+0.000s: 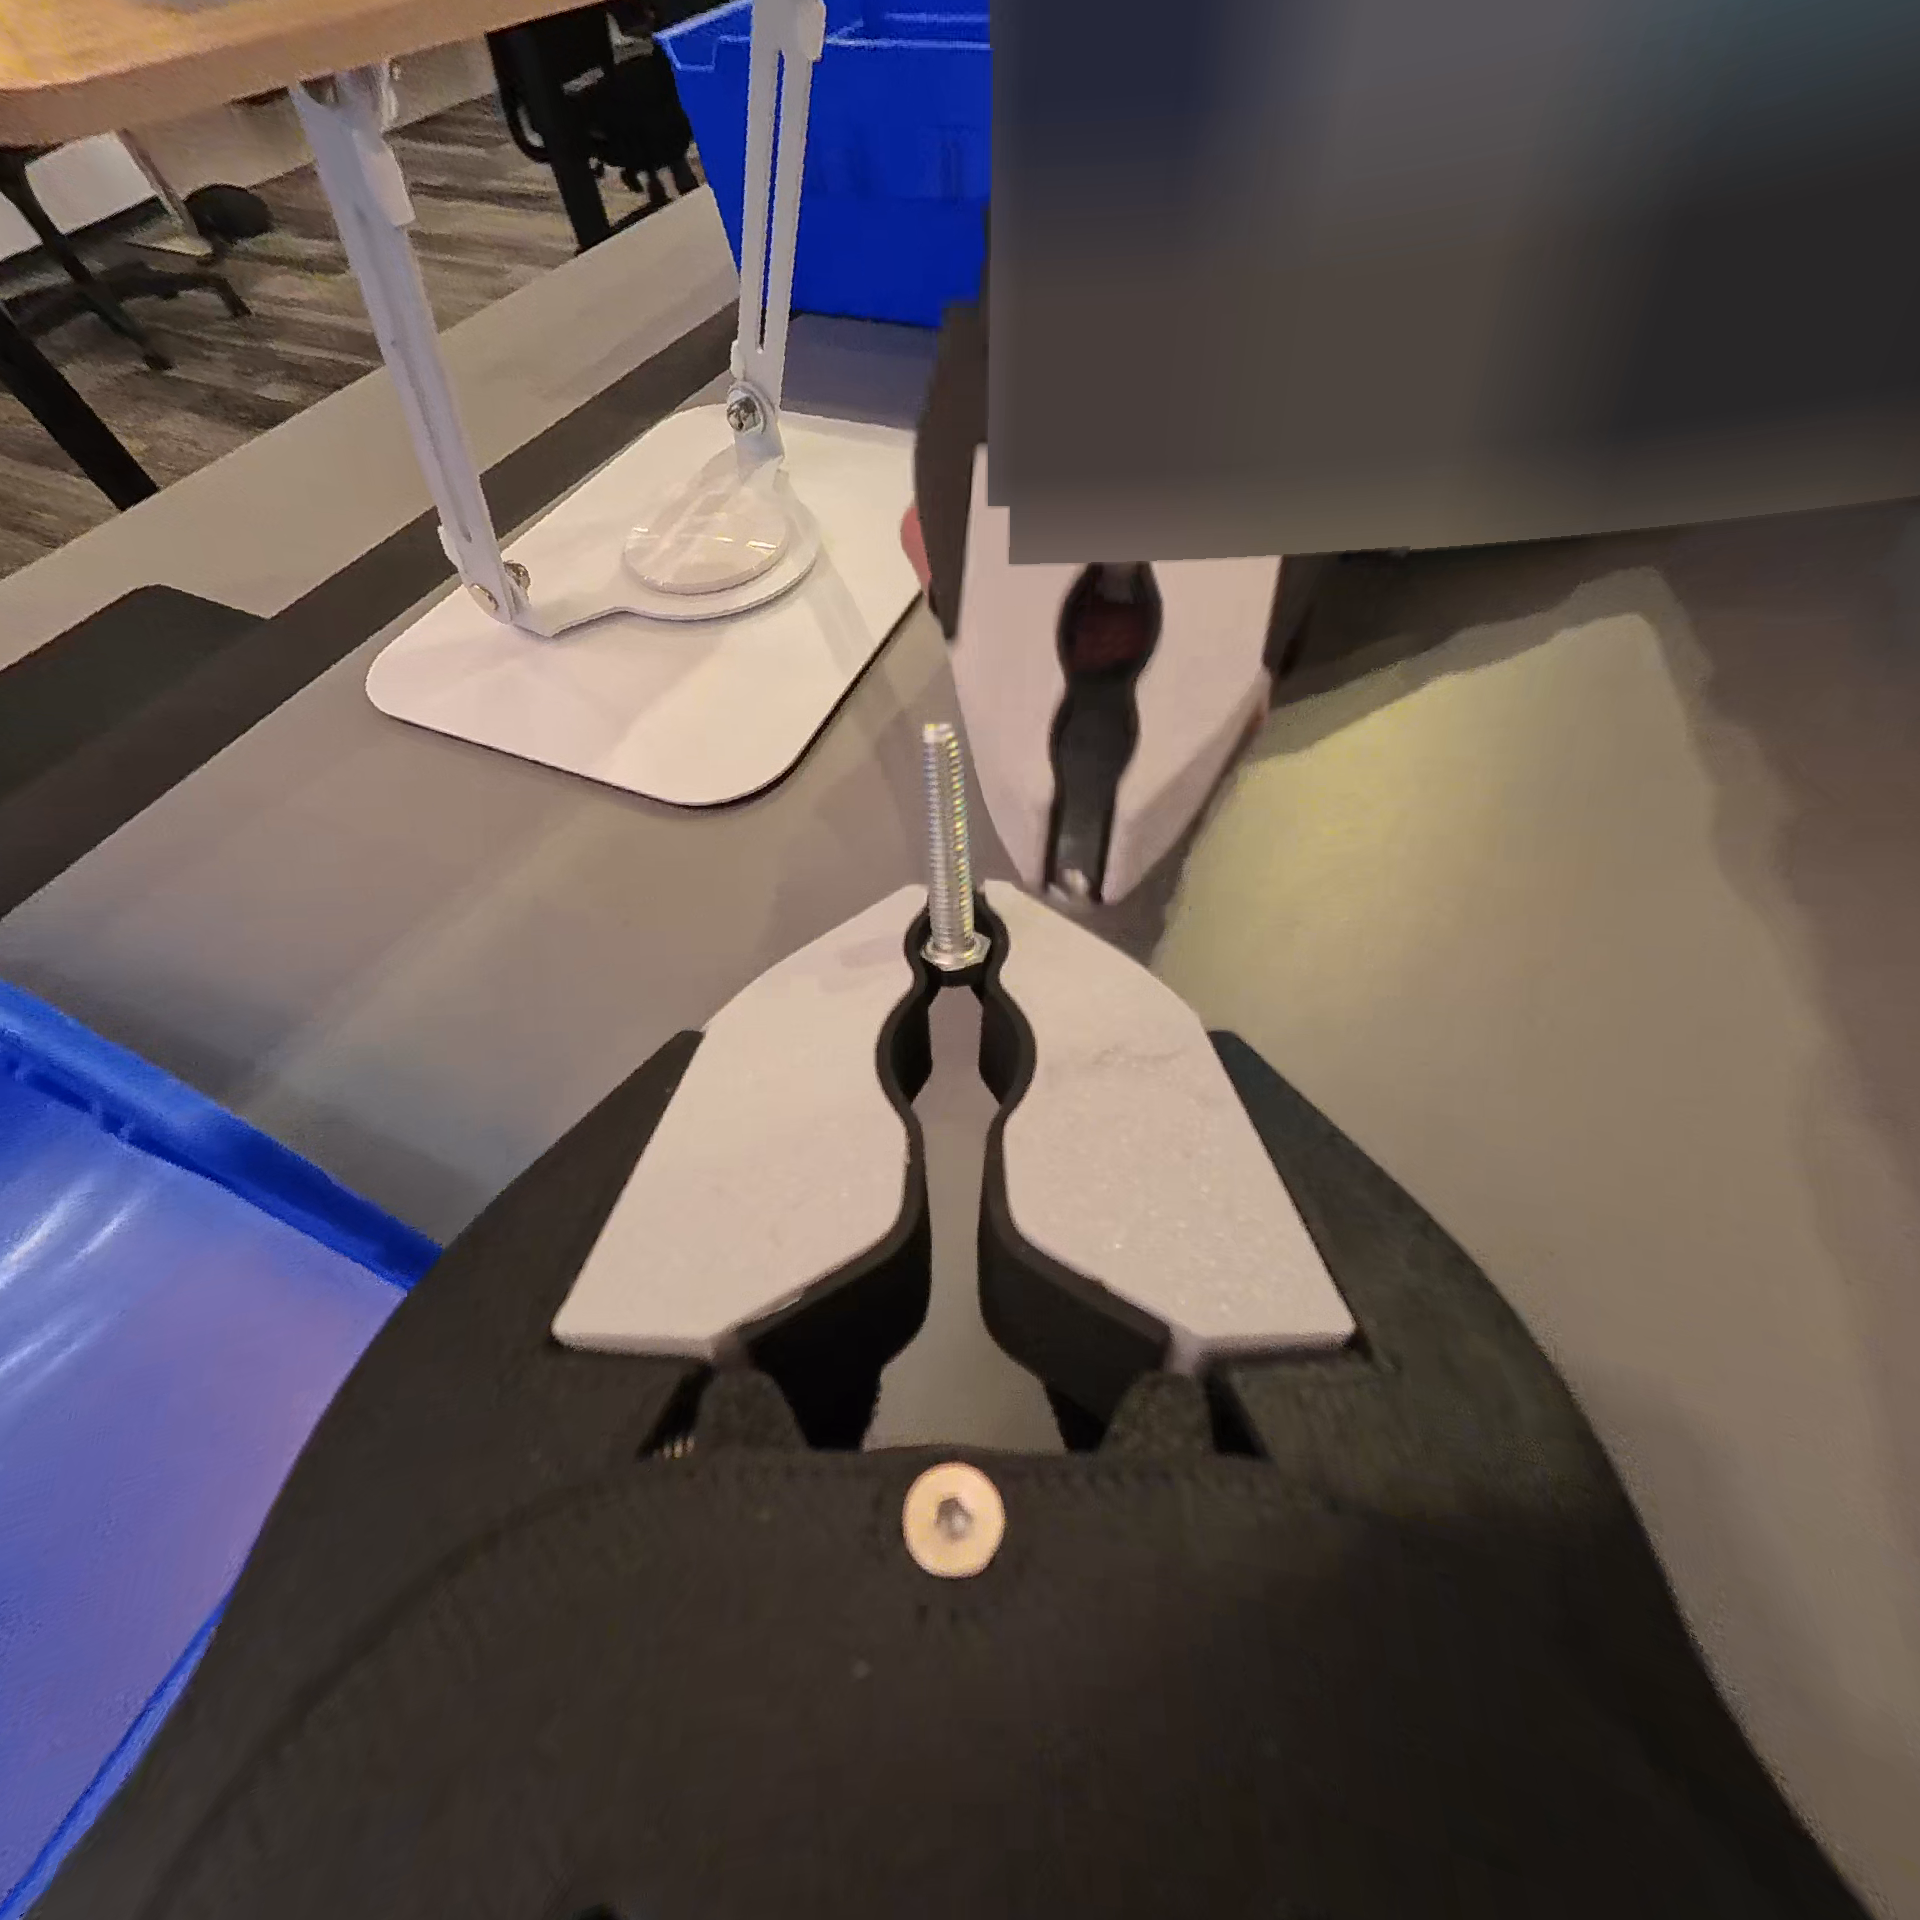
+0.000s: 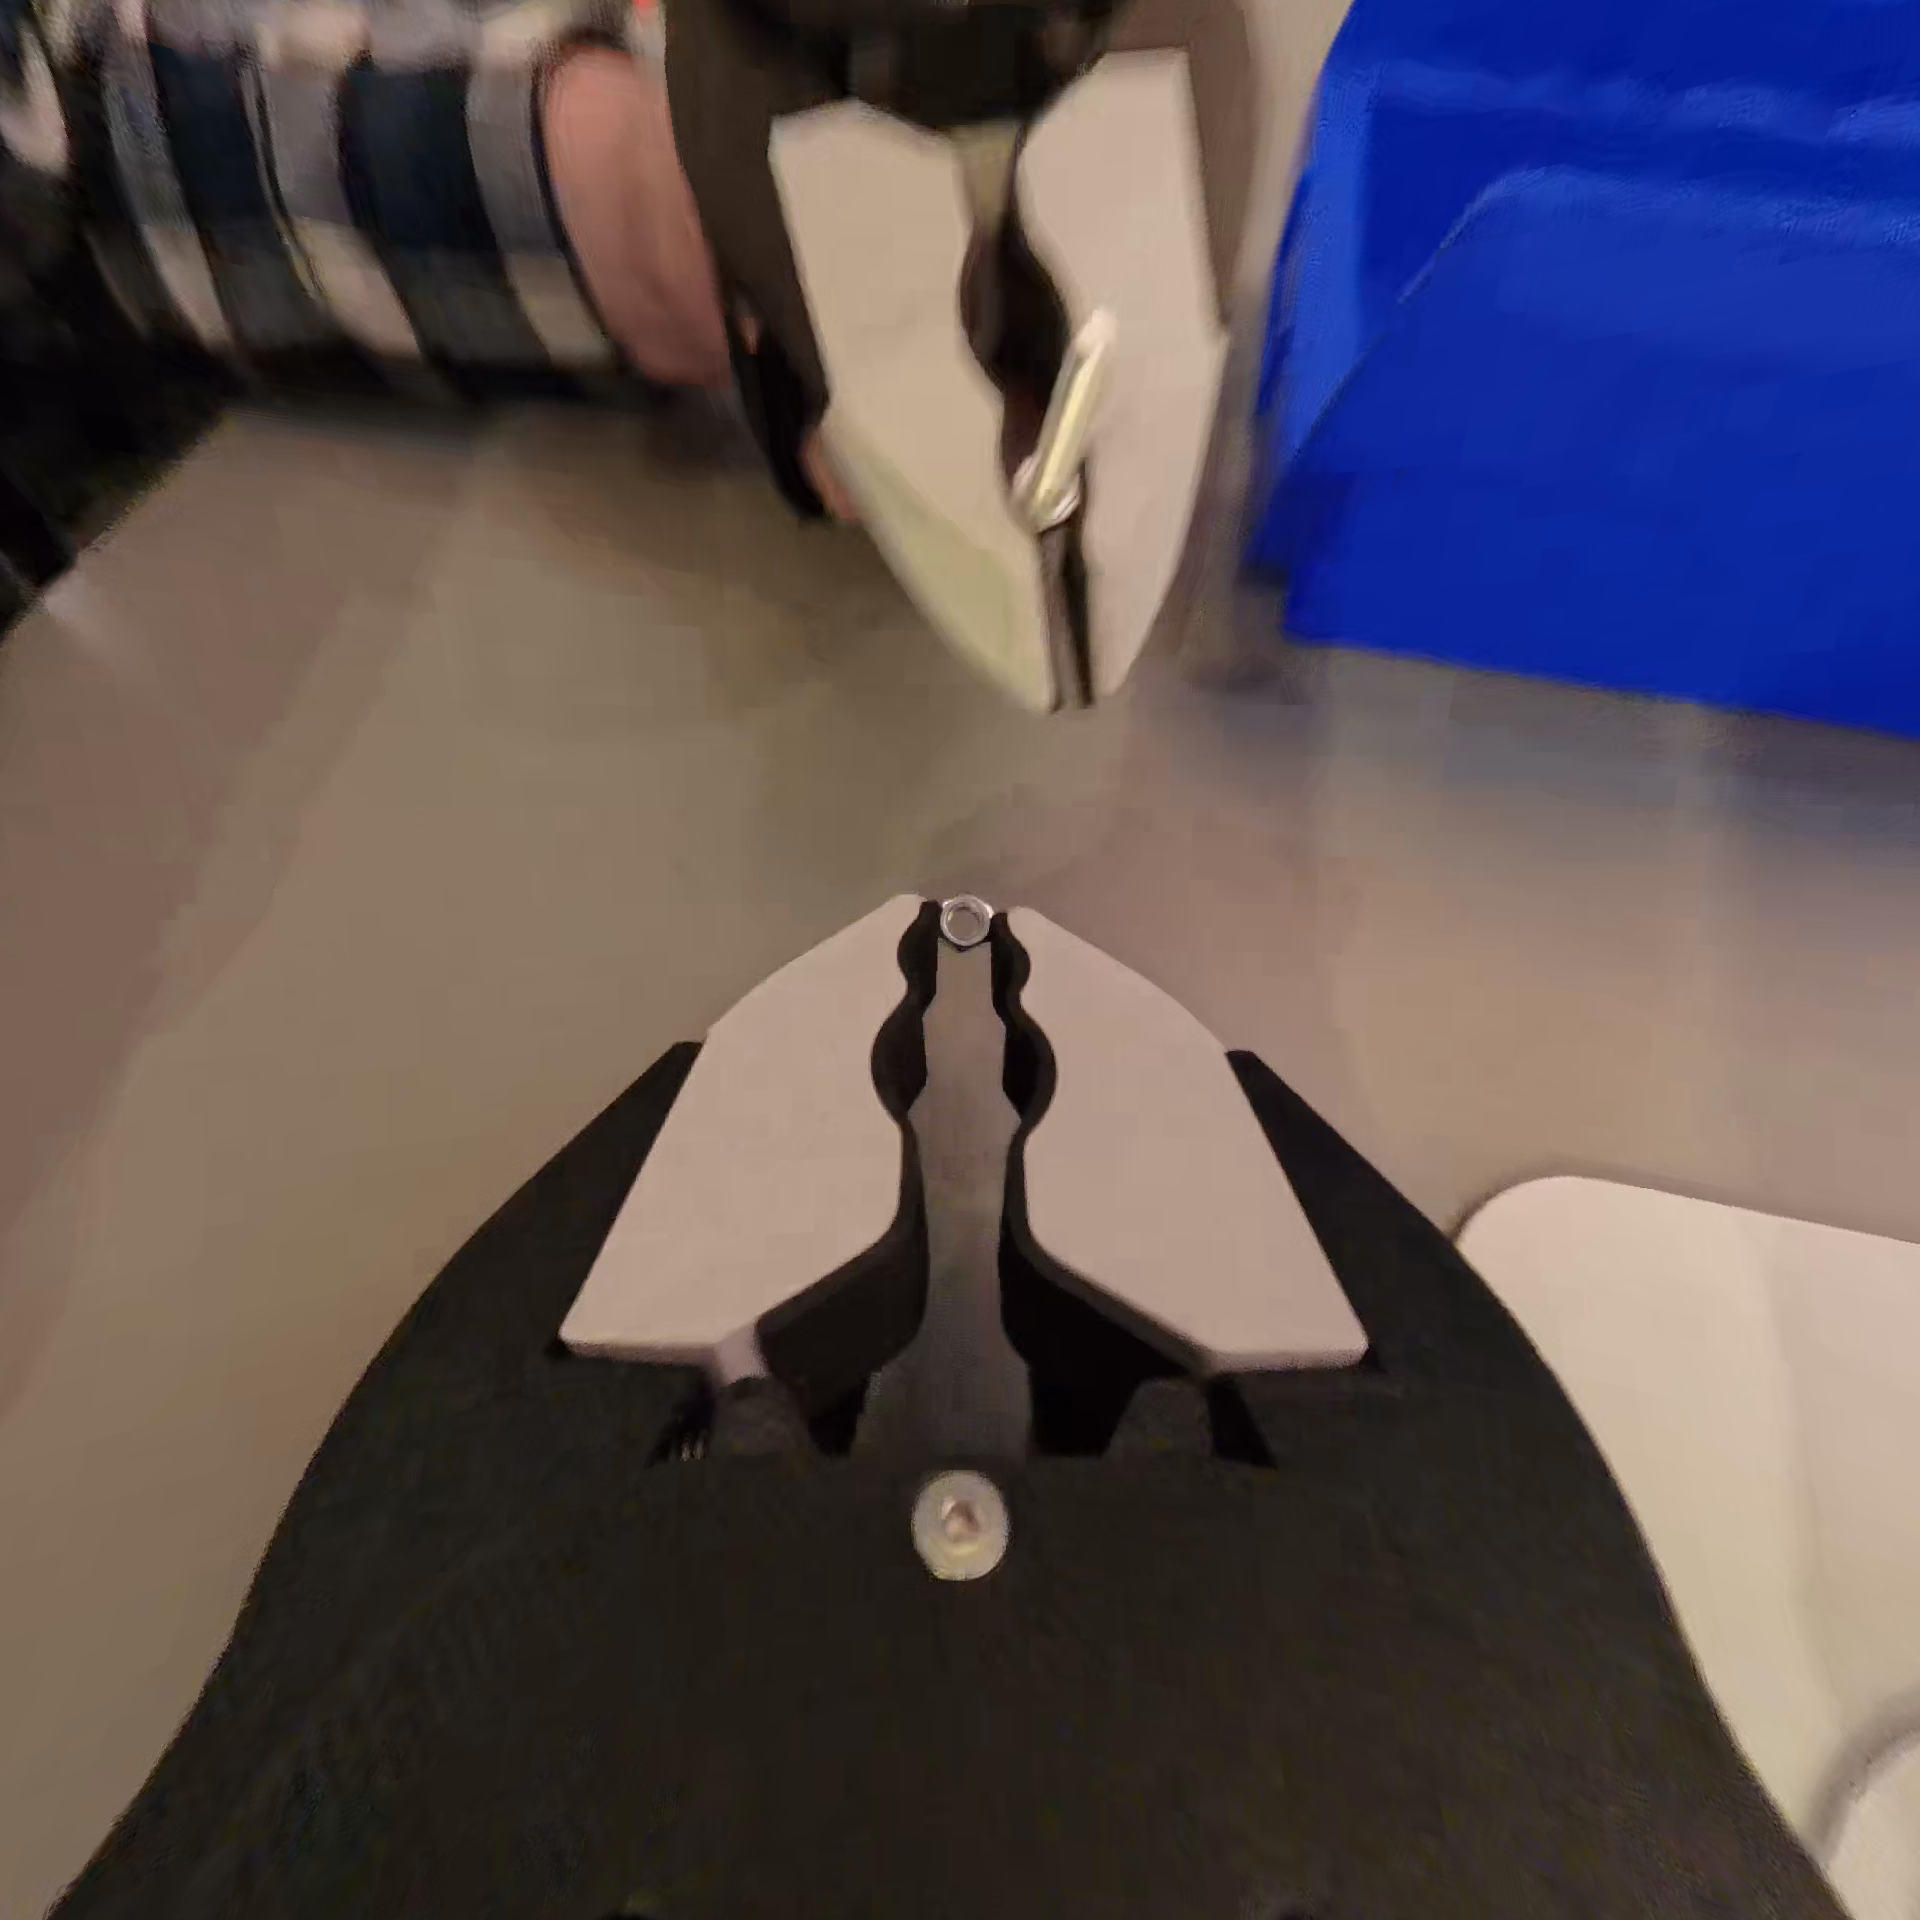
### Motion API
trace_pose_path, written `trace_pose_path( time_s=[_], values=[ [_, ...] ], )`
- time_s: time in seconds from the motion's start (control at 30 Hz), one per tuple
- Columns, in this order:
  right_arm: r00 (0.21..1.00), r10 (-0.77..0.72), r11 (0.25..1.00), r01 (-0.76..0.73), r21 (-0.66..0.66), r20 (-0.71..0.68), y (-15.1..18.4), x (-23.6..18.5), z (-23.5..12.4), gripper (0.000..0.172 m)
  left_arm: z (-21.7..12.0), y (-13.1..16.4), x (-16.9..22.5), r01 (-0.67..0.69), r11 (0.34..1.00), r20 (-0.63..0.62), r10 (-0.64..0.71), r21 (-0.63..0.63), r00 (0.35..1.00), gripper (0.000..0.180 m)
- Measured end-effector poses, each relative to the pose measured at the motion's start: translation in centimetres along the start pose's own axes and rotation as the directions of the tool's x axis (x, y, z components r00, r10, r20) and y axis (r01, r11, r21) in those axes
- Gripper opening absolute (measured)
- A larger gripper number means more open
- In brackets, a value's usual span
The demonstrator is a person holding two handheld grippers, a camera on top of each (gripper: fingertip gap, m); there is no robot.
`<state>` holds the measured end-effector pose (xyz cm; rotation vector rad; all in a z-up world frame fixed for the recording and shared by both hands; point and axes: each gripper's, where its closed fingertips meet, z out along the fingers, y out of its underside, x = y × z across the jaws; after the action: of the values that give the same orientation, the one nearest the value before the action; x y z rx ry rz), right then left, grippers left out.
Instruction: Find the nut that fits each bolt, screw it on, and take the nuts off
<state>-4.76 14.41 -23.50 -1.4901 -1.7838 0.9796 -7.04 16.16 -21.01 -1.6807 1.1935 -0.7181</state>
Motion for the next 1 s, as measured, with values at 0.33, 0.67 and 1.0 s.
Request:
trace_pose_path(
  time_s=[0.33,0.67,1.0],
  values=[
    [0.994,-0.072,0.929,0.095,0.358,-0.076,-6.2,-0.1,-2.7,0.010,0.7,1.8,0.7,-0.120,0.987,-0.019,0.119,-0.110,0.993,0.004],
    [0.994,-0.092,0.931,0.107,0.350,-0.061,-6.4,-0.3,-1.3,0.010,1.0,2.2,1.1,-0.169,0.976,-0.022,0.167,-0.138,0.986,0.004],
    [0.992,-0.100,0.937,0.119,0.329,-0.074,-6.2,-0.2,-0.9,0.010,1.1,2.1,1.3,-0.196,0.970,-0.014,0.196,-0.146,0.980,0.004]
  ],
)
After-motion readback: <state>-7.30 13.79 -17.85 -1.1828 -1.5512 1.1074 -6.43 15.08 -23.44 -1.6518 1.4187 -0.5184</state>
